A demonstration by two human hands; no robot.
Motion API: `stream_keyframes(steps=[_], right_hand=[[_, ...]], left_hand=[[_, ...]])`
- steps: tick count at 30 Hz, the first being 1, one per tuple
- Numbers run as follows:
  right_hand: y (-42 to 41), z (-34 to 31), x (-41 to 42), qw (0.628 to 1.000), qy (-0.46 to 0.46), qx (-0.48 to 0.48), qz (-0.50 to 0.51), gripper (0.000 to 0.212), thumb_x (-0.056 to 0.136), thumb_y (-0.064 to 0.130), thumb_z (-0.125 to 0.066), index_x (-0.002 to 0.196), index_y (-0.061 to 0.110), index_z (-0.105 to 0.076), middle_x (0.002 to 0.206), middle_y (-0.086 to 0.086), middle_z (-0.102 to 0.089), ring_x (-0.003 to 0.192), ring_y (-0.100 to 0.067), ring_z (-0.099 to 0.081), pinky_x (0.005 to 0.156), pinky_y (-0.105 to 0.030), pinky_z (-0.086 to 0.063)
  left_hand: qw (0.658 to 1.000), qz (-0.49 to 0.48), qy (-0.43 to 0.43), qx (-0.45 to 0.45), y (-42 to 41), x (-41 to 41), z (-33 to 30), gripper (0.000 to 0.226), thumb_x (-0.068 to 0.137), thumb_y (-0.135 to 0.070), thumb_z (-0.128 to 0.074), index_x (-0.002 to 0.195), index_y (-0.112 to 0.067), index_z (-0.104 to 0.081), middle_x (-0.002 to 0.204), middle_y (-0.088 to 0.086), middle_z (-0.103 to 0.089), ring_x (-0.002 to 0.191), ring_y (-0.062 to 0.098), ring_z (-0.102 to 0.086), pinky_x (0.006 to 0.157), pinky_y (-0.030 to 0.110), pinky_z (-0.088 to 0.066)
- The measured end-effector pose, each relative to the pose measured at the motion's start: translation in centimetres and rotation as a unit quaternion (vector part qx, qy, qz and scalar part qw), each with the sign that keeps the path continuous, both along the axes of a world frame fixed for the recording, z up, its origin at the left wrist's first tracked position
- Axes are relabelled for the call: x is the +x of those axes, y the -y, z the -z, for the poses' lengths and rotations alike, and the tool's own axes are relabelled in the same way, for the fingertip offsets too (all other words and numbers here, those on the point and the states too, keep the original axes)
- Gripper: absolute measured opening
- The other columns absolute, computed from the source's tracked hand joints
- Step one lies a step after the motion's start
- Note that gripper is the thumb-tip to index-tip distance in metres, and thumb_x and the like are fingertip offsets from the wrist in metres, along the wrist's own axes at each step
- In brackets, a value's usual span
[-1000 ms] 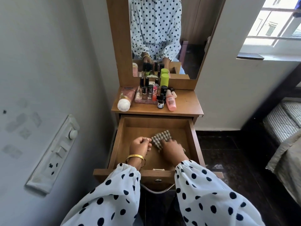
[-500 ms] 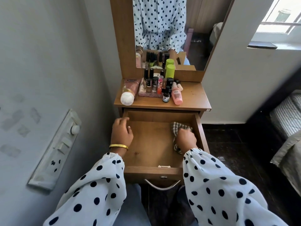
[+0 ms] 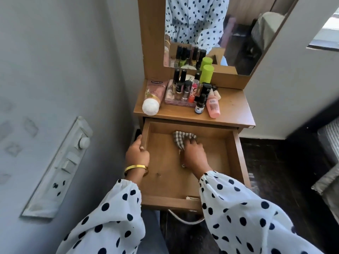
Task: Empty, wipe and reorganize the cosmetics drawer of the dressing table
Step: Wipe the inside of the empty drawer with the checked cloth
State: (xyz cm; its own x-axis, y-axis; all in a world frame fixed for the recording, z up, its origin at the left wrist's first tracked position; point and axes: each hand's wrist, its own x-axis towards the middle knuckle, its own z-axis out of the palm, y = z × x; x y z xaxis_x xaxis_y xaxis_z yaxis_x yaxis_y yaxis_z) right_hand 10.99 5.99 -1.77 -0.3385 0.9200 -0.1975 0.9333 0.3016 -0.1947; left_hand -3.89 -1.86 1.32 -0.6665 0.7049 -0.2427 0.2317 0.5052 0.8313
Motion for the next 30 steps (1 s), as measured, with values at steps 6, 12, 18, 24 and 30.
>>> stream_keyframes(steps=[6, 12, 18, 24, 30], right_hand=[[0.2, -0.4, -5.2, 0.988, -0.054, -0.023, -0.146, 0.054, 0.089, 0.026, -0.053, 0.139, 0.015, -0.037, 0.141, -0.013, -0.04, 0.119, -0.033, -0.047, 0.099, -0.039, -0.04], [2.0, -2.8, -4.8, 0.959, -0.091, -0.156, -0.217, 0.038, 0.085, 0.032, -0.061, 0.118, 0.013, -0.059, 0.118, -0.008, -0.055, 0.107, -0.024, -0.056, 0.09, -0.032, -0.047], [5.6, -2.3, -3.6, 0.937, -0.051, -0.158, -0.307, 0.044, 0.083, 0.017, -0.065, 0.126, 0.016, -0.056, 0.122, -0.007, -0.046, 0.101, -0.025, -0.056, 0.087, -0.03, -0.047], [4.2, -1.2, -5.2, 0.971, -0.062, -0.083, -0.213, 0.048, 0.086, 0.008, -0.059, 0.131, 0.013, -0.044, 0.125, -0.01, -0.045, 0.101, -0.03, -0.059, 0.086, -0.035, -0.05], [0.8, -0.8, -8.0, 0.992, -0.033, 0.014, -0.117, 0.049, 0.093, 0.014, -0.049, 0.138, 0.01, -0.031, 0.137, -0.017, -0.037, 0.112, -0.036, -0.055, 0.085, -0.041, -0.05]], left_hand=[[1.0, 0.001, -0.011, -0.008, 0.2, -0.2, 0.3, 0.047, 0.094, 0.0, -0.034, 0.137, -0.016, -0.042, 0.137, 0.01, -0.051, 0.123, 0.032, -0.049, 0.099, 0.029, -0.039], [1.0, -0.012, 0.001, -0.001, 0.0, -0.2, 0.0, 0.048, 0.093, 0.002, -0.034, 0.137, -0.015, -0.043, 0.134, 0.011, -0.054, 0.12, 0.032, -0.051, 0.093, 0.023, -0.039], [1.0, -0.017, 0.005, 0.002, 0.0, -0.2, 0.2, 0.049, 0.093, 0.003, -0.033, 0.138, -0.015, -0.041, 0.115, 0.006, -0.057, 0.096, 0.02, -0.051, 0.082, 0.018, -0.033], [1.0, -0.005, -0.006, -0.009, 0.1, 0.1, -0.1, 0.05, 0.093, 0.003, -0.034, 0.139, -0.016, -0.04, 0.133, 0.014, -0.054, 0.119, 0.032, -0.051, 0.097, 0.028, -0.04], [1.0, -0.008, -0.009, -0.007, 0.4, 0.3, -0.3, 0.049, 0.093, 0.003, -0.034, 0.138, -0.015, -0.041, 0.135, 0.012, -0.052, 0.12, 0.033, -0.051, 0.098, 0.03, -0.041]])
